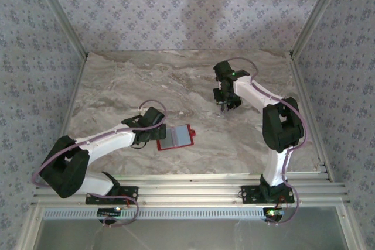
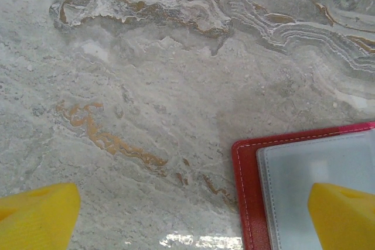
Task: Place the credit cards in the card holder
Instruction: Pick up the credit card from the storage box.
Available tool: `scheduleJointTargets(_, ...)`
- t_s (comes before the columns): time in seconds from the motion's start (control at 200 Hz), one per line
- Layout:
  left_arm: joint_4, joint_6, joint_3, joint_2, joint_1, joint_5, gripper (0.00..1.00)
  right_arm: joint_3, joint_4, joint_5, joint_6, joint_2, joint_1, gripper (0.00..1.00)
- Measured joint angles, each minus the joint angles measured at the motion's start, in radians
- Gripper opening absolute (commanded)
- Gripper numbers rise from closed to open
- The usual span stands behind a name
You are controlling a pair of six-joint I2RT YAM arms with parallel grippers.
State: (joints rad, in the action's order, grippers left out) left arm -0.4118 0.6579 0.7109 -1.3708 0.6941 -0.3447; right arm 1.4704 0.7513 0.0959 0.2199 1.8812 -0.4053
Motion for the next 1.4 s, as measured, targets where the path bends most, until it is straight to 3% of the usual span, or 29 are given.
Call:
scheduleJointTargets(0.515, 0.000, -0.003, 0.000, 0.000, 0.000, 0.000, 1.00, -0.006, -0.014, -0.019, 0.000, 0.000, 0.006, 0.10)
scheduleJointTargets(0.64, 0.000, -0.003, 0.000, 0.000, 0.000, 0.000, 1.00, -0.008, -0.024, -0.028, 0.003, 0.000, 0.008, 0.00)
scheduleJointTargets(0.854, 0.000, -0.003, 0.000, 0.000, 0.000, 0.000, 1.00, -0.011, -0.037, -0.053, 0.007, 0.000, 0.018, 0.00)
scheduleJointTargets(0.919, 0.000, -0.003, 0.000, 0.000, 0.000, 0.000, 1.00, -0.012, -0.040, -0.060, 0.007, 0.000, 0.020, 0.13)
scheduleJointTargets(1.279, 0.000, -0.003, 0.000, 0.000, 0.000, -0.004, 1.00, -0.047, -0.051, -0.080, 0.008, 0.011, 0.022, 0.10)
scheduleJointTargets(1.399, 0.000, -0.003, 0.000, 0.000, 0.000, -0.004, 1.00, -0.047, -0.051, -0.085, 0.008, 0.011, 0.024, 0.19)
